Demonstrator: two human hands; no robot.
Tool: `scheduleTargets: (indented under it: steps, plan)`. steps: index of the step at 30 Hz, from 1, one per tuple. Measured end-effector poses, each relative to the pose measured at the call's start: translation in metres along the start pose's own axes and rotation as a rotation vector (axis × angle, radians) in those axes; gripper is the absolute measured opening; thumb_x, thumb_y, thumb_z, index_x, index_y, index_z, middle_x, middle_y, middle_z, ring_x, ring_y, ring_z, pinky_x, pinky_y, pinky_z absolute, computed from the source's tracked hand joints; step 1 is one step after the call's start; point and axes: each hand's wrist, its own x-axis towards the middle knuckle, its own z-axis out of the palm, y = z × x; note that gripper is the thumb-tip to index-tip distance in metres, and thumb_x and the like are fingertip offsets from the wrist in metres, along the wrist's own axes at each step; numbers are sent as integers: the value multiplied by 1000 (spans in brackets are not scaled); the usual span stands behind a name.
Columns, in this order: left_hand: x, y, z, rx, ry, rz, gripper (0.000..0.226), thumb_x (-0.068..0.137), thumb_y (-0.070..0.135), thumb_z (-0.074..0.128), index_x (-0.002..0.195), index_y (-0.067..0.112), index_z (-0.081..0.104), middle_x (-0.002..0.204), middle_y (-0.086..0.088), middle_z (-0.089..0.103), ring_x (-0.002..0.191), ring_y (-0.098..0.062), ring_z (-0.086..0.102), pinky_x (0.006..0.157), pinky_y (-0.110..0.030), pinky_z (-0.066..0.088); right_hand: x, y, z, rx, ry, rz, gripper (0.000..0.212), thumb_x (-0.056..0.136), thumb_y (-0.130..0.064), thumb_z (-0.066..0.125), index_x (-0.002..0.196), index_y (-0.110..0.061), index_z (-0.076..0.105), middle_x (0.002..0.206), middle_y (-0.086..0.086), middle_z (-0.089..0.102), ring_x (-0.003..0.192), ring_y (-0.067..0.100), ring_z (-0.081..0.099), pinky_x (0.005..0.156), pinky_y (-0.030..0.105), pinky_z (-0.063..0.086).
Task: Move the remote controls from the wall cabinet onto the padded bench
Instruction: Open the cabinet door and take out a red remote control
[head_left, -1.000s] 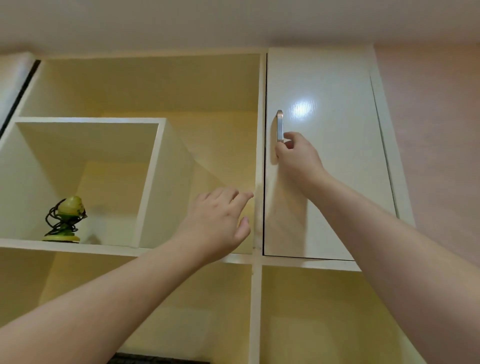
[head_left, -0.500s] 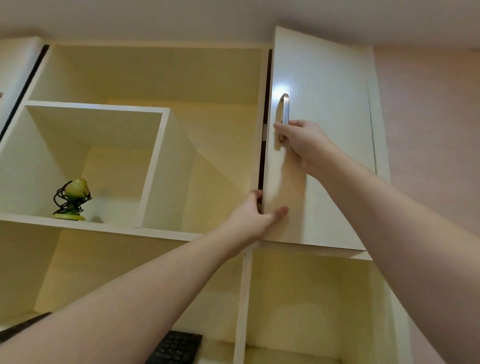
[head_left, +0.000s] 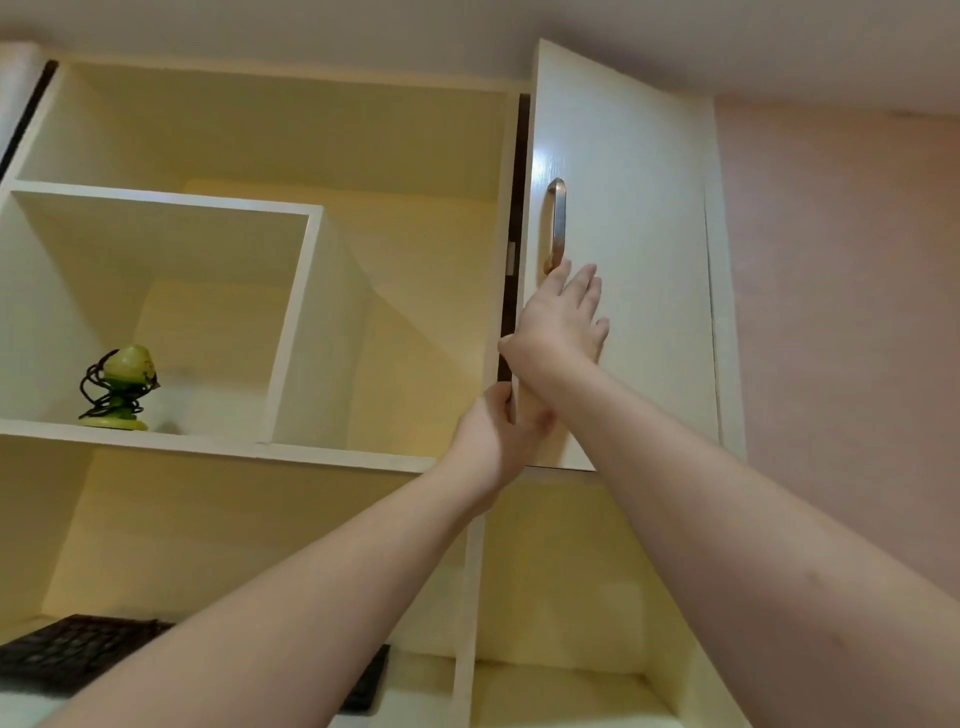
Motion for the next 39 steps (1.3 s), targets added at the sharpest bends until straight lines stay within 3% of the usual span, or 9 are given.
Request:
scheduleTargets:
  steps: [8,13,18,21,24,27,32,37,39]
  plan:
    - [-34,28,8,-34,0,63,9,89,34,60,94,28,57,85,12,65,79,-11,61,66,-28,50,-13,27,-51,24,23,-134,98,74,-40,67,151,-12,13,158,10,16,145,26,18,112,40,29]
    - [-54,44,18,-181,-121,68,47,89,33,63,133,37,49,116,13,67,108,-13,62,95,-39,51,-24,46,-85,138,0,-140,94,71,-44,66,149,-20,20,153,1,33,136,23,37,100,42,47]
    - [-76,62,30,-157,-195,151,62,92,32,60,146,41,31,125,16,57,112,-9,56,94,-30,47,-37,65,-118,263,-42,-130,88,72,-39,63,149,-27,23,150,-4,38,134,19,40,99,34,45]
    - [-84,72,43,-80,-204,224,67,93,35,55,147,46,19,105,17,53,94,-7,53,81,-23,45,-39,76,-133,290,-79,-112,92,68,-45,59,150,-29,21,149,-7,39,130,12,43,103,34,42]
    - [-88,78,57,-106,-222,261,69,92,38,52,146,52,11,105,12,62,98,-14,62,85,-29,51,-37,87,-149,159,-163,-94,87,74,-50,55,150,-33,16,142,-15,40,116,4,46,100,30,40]
    - [-94,76,69,-238,-341,257,67,93,49,49,147,54,9,129,17,57,116,-5,54,90,-21,41,-43,99,-165,86,-199,-89,83,74,-62,51,147,-37,21,145,-12,44,129,12,45,108,41,38]
    - [-94,64,68,-275,-413,306,49,96,48,42,144,47,31,138,25,46,118,13,43,84,0,31,-61,112,-184,-198,196,-269,90,87,-48,57,152,-25,0,161,-4,4,146,15,12,117,34,9]
    - [-82,51,74,-137,-423,318,40,96,49,40,136,46,44,117,14,60,109,3,52,86,-13,36,-56,126,-185,-751,227,-681,42,89,-11,51,130,-17,57,148,4,43,144,22,25,117,38,10]
    - [-76,49,79,-79,-391,313,41,97,46,41,138,44,44,115,6,66,109,0,54,88,-20,36,-60,130,-189,-882,135,-639,42,95,-11,40,135,-13,51,150,6,39,146,21,17,117,38,3]
